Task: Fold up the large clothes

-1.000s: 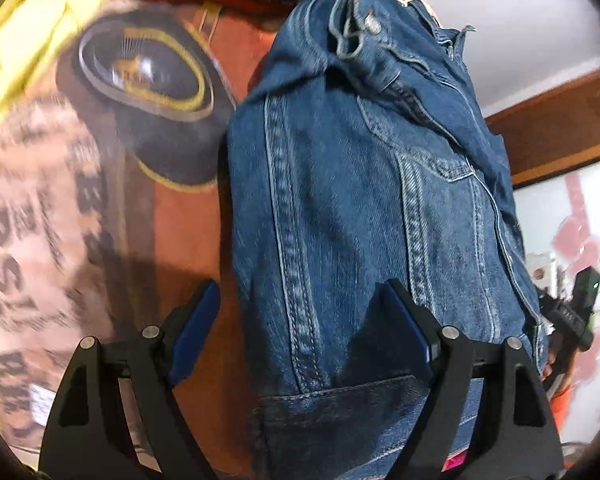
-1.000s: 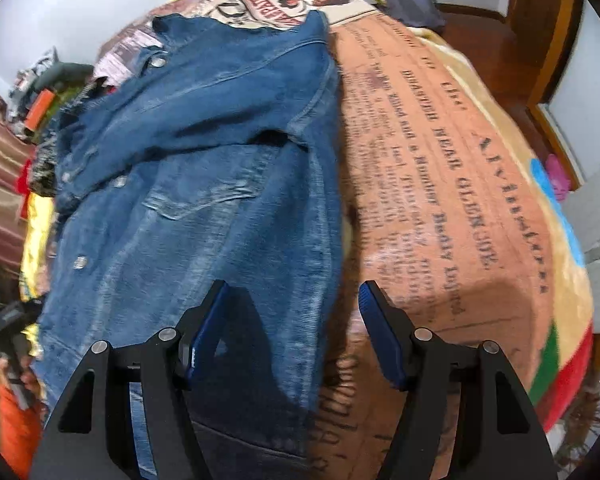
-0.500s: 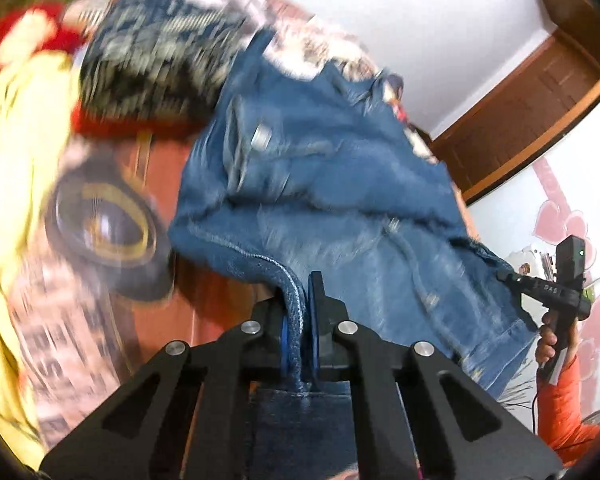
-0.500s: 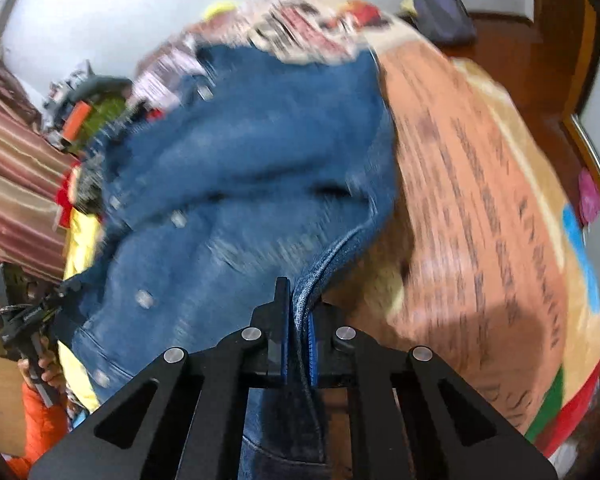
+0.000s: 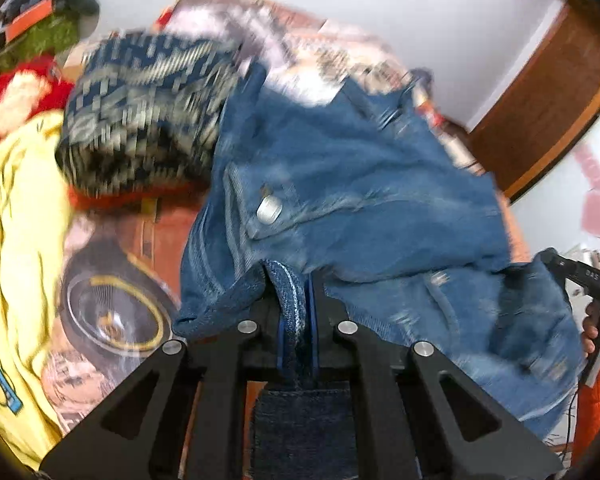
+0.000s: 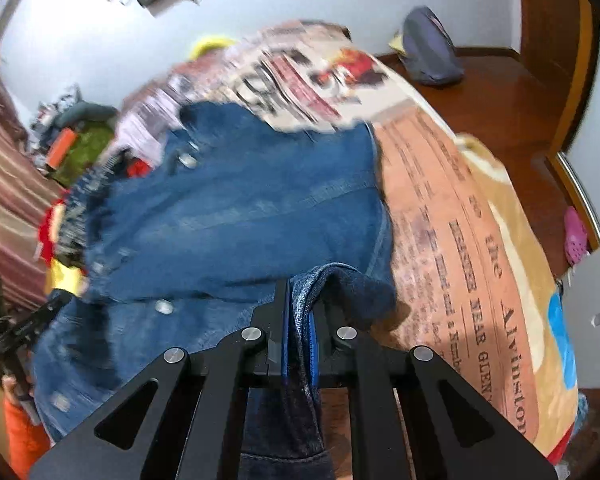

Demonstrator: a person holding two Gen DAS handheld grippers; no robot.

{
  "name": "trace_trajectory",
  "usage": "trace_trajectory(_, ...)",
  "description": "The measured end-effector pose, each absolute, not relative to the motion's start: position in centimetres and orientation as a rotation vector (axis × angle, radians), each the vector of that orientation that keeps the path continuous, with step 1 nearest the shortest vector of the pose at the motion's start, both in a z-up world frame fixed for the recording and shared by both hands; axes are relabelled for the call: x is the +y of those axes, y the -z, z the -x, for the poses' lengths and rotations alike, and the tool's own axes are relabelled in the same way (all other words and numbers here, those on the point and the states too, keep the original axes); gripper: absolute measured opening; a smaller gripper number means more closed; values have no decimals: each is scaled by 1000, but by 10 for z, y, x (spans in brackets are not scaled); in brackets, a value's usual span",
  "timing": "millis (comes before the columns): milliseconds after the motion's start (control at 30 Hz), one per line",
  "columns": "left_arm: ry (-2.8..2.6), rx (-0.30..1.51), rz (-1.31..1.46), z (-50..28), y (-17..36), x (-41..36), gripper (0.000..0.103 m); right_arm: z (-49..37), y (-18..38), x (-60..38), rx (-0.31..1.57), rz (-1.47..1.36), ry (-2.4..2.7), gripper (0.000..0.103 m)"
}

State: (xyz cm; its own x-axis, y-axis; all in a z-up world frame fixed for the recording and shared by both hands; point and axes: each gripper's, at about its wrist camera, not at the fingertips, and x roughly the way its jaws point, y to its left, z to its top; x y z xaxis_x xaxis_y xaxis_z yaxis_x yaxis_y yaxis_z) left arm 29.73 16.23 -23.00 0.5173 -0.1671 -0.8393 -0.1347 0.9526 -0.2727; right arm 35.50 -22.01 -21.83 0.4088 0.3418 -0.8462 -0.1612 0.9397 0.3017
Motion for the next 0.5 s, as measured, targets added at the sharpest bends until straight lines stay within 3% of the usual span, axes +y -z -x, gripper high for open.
trace_trajectory(133,-7,1144,376,-296,271,176,19,-355,244,-227,1178,-178,-289,8)
trace_trajectory(267,-19,1162,418,-285,281,186,37,-351,252,-236,1234,-210,-296,14)
trace_trajectory(333,-10,1148,444,-277,276,191,48,-347,248,-240,1237,-213,-287,24)
trace_trajectory(400,-9,1139,486,-268,272,197,67,-339,244,-247,1234,-231,-276,39)
trace_trajectory(433,-2,1141,502,-263,271,198,68,-335,242,-249,1233,-242,-275,45)
trace_trajectory(500,26,1148,526,-255,270,197,69,-324,241,-253,1235,-266,-287,46)
